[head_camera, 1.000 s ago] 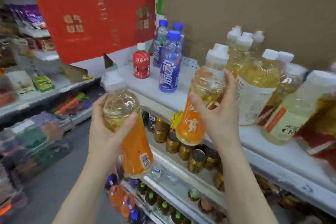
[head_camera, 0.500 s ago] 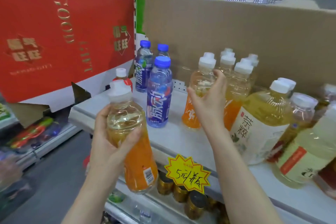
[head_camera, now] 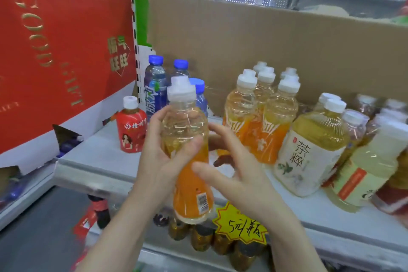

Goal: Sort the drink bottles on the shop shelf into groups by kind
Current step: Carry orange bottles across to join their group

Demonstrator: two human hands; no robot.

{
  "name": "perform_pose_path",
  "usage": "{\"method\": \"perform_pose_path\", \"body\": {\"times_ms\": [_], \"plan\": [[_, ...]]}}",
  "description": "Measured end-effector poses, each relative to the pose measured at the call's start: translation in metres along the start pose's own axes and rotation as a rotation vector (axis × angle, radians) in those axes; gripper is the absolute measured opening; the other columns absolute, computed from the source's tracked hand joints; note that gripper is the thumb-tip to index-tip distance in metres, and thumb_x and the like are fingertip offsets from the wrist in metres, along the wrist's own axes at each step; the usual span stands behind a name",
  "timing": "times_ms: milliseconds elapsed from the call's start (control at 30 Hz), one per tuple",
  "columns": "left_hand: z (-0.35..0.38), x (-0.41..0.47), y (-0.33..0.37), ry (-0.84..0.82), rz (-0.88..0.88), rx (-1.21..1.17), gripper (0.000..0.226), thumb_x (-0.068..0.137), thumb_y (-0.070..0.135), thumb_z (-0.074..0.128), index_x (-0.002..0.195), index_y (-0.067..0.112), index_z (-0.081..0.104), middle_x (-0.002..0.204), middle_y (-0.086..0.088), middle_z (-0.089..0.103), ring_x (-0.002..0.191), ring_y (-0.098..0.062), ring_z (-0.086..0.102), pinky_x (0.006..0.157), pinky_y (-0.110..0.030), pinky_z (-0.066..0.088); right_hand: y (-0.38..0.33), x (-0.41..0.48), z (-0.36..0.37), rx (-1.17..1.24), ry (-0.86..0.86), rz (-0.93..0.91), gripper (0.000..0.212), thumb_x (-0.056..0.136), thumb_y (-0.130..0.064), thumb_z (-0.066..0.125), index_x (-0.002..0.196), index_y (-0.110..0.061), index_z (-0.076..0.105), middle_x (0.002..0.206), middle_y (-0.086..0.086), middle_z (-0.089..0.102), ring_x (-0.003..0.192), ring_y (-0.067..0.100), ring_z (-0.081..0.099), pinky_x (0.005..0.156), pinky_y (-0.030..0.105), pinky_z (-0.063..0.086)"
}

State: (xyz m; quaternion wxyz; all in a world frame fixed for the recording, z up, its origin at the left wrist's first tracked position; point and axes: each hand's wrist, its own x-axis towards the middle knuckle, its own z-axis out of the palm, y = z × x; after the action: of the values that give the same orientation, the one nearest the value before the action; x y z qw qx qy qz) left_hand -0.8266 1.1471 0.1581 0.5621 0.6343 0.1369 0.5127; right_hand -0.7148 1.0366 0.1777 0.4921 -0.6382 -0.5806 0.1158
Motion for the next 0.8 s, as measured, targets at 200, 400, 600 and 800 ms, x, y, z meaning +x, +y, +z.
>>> {"method": "perform_pose_path", "body": {"times_ms": [200,400,600,800], "plan": [[0.027,0.029,0.021,-0.222,0.113,0.098,0.072,0.078,0.037,0.076,0.14,0.032,0.039,0.137,0.018,0.055,0.13,0.003,0.049,0.106,-0.021,0.042,0.006,-0.001,0.002,0.053,0.333,0.02,0.054,0.084,-0.024,0.08,0.13,-0.026,0.052,0.114,-0.02,0.068,0.104,-0.001,0.065,0.082,0.015,0.05],[0.004,0.064,-0.012,-0.053,0.231,0.585,0.079,0.082,0.035,0.076,0.148,0.021,0.035,0.15,0.0,0.039,0.139,-0.019,0.038,0.115,-0.044,0.035,0.055,-0.004,-0.013,-0.309,0.709,0.259,0.062,0.076,-0.05,0.077,0.129,-0.032,0.051,0.121,-0.012,0.063,0.114,0.013,0.061,0.093,0.046,0.053],[0.001,0.074,-0.034,-0.138,0.112,0.621,0.087,0.087,0.028,0.074,0.156,0.022,0.02,0.156,0.001,0.032,0.142,-0.015,0.033,0.104,-0.022,0.027,0.075,0.019,-0.016,-0.543,0.784,0.416,0.079,0.084,-0.044,0.077,0.147,-0.015,0.038,0.144,0.003,0.051,0.134,0.025,0.047,0.105,0.05,0.045],[-0.016,0.073,-0.034,-0.221,0.159,0.626,0.085,0.088,0.031,0.073,0.156,0.026,0.022,0.157,0.003,0.033,0.143,-0.014,0.034,0.112,-0.032,0.036,0.061,0.02,0.01,-0.745,0.972,0.314,0.086,0.087,-0.028,0.077,0.153,-0.006,0.027,0.148,0.019,0.039,0.138,0.036,0.037,0.114,0.048,0.034]]}}
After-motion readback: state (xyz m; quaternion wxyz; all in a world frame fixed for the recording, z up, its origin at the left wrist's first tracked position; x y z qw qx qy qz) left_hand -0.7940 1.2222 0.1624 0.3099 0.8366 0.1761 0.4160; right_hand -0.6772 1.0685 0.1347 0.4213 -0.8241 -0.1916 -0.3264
